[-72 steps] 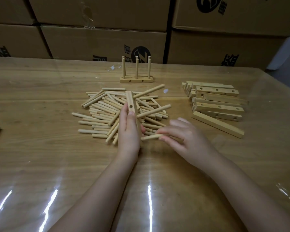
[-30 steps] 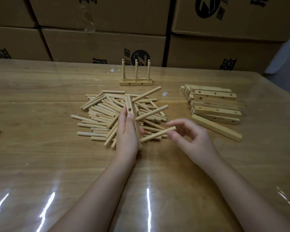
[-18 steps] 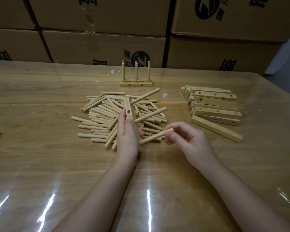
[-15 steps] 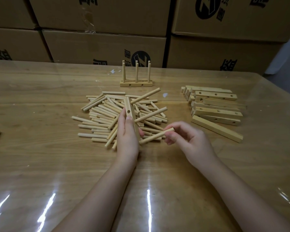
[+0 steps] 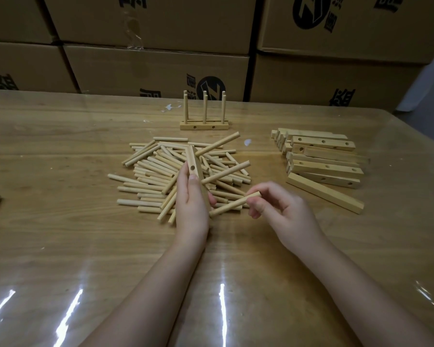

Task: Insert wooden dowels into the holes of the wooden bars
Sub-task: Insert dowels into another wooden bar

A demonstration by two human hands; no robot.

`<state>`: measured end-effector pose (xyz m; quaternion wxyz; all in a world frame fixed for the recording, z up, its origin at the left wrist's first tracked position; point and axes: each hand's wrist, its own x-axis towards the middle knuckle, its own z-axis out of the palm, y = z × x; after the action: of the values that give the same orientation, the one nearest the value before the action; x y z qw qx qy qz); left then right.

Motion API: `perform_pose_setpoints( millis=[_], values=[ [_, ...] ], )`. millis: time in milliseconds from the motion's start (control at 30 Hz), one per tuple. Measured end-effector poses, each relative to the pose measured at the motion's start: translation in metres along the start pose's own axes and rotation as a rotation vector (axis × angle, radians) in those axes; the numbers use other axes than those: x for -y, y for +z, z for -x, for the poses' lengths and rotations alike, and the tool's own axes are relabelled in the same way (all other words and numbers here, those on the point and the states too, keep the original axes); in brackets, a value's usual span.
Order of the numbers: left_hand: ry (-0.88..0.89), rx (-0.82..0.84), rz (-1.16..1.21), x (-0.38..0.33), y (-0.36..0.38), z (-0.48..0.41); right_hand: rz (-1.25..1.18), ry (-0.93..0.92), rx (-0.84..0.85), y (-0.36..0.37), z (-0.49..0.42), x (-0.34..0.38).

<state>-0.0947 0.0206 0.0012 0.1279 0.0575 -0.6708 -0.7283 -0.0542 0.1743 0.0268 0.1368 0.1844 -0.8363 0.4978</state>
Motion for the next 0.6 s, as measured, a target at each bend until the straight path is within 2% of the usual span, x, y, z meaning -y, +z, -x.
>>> perform_pose_setpoints(
  millis=[500, 600],
  values=[
    [0.018, 0.006, 0.014, 0.0012, 0.0003, 0.0017, 0.014, 0.060, 0.019, -0.0002, 0.0014, 0.0027],
    [0.013, 0.025, 0.043, 0.0004, -0.0003, 0.0005, -0.062, 0.086, 0.000, 0.0037, 0.0021, 0.0030]
  ],
)
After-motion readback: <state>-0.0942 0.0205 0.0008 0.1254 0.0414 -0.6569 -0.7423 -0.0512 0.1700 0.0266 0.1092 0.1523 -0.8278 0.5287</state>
